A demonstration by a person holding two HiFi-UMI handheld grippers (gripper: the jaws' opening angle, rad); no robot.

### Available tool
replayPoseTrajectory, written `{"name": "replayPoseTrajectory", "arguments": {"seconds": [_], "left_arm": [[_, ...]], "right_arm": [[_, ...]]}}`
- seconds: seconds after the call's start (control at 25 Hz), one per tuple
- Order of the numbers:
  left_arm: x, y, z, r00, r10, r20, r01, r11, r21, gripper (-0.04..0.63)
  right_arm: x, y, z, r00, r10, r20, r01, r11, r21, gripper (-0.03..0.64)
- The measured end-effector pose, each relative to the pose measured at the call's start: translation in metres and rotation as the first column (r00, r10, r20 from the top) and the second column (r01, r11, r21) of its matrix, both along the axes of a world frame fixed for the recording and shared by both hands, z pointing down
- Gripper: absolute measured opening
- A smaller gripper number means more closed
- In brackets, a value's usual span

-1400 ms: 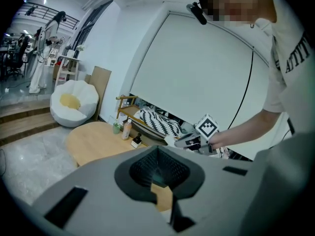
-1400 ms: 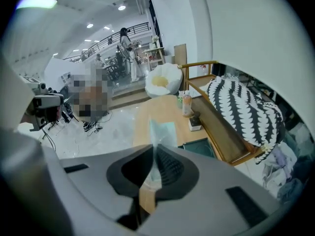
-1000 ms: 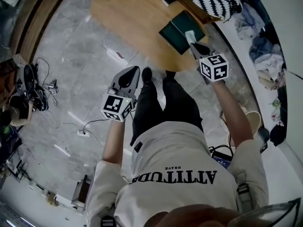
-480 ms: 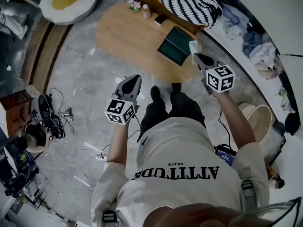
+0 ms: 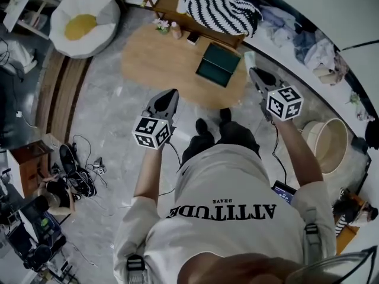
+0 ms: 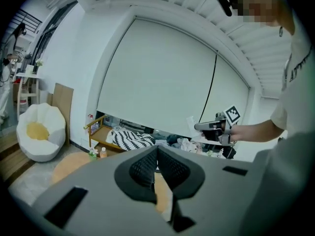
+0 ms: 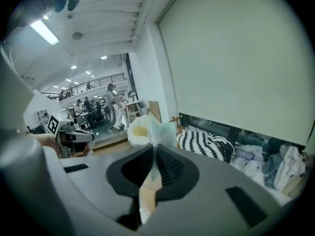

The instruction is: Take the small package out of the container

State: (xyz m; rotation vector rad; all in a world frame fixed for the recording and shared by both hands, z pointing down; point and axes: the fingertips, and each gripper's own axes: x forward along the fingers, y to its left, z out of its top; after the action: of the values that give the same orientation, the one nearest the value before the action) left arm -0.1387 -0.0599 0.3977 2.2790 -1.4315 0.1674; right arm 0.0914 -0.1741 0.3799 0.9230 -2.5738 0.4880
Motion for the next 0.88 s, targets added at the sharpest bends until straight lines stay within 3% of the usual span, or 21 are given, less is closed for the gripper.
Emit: {"name": "replayPoseTrajectory", "arguments": {"seconds": [0.4,0.88], "left_arm": [[0.03,-0.017,-0.055,0.997,0.072,0.038,-0.075,0.993,0.091,0.021],[0.086,-0.032,-0.114,0.998,0.037,0.052,-0.046,0.981,0.19,0.021]], "right_arm": [[0.066,0.021,-0.054,0.986,0.138,0.095,-0.147,0.985,0.094,0.035],[0.174,0.024,-0.114,0.962,0.21,0.175,-0.245,0.947,0.208,0.035]]}}
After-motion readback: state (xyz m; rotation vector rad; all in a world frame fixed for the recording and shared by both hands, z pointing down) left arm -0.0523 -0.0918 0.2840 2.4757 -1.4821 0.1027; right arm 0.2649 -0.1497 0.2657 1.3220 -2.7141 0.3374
